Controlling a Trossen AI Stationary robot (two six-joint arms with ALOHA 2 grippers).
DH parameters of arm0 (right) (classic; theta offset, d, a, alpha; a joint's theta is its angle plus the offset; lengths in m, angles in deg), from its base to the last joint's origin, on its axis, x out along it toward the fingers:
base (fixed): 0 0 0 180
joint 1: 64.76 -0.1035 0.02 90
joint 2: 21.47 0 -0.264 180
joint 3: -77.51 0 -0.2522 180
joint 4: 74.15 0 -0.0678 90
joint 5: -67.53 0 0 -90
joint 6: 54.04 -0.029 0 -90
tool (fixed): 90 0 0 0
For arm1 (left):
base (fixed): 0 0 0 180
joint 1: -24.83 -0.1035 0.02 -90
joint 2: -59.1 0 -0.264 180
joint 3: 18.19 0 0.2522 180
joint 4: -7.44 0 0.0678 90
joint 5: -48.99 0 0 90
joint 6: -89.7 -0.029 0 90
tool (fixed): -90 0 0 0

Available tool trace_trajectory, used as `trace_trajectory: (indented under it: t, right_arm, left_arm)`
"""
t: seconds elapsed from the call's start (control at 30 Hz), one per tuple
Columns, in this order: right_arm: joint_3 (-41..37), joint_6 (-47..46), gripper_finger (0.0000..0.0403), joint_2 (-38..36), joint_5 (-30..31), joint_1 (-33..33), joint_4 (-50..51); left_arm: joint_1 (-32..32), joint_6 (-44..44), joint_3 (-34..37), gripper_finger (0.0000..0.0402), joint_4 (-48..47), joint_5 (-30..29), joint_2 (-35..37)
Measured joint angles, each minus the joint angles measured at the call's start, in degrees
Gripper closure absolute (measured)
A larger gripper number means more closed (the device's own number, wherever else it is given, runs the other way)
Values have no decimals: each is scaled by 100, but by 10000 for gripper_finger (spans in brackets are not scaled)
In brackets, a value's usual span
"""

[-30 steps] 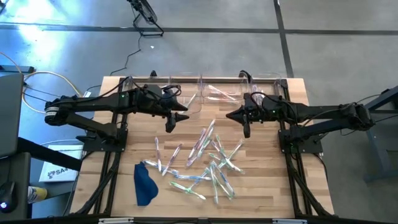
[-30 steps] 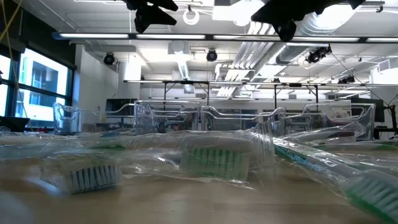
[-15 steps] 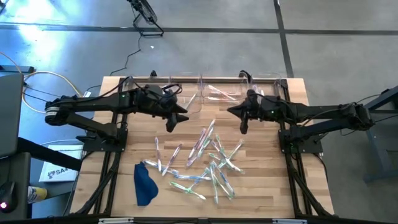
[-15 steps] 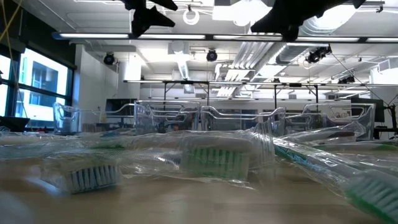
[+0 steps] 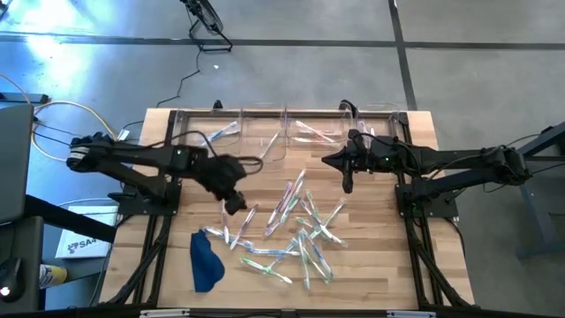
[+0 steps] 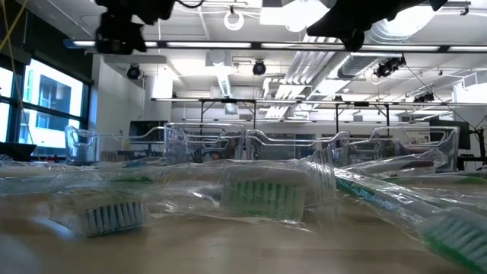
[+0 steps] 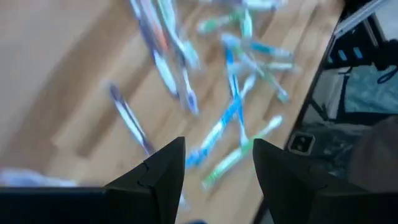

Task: Pick & Place Toothbrushes
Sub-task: Put the purple toothbrush into the right transparent bin

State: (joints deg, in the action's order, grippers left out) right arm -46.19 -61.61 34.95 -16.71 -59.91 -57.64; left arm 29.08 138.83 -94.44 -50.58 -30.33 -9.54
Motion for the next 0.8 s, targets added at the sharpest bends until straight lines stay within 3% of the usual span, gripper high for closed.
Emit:
trace_trajectory:
  t: [0.27, 0.37, 0.5, 0.67, 0.8]
  right_arm:
    - [0, -15, 399, 0, 2, 1, 2]
    - [0, -15, 399, 2, 2, 0, 26]
    - [0, -15, 399, 2, 2, -1, 52]
    - [0, -1, 399, 31, 2, -1, 76]
    - [0, 4, 399, 28, -38, 1, 96]
  left_arm:
    - [718, 1689, 8, 217, -1724, -486, -174]
    - [869, 2147, 8, 217, -1854, -503, -280]
    - [942, 2357, 261, 217, -1491, -448, -420]
    - [927, 2313, 1109, 217, -276, 215, -479]
    - [929, 2534, 1600, 217, -85, 275, -466]
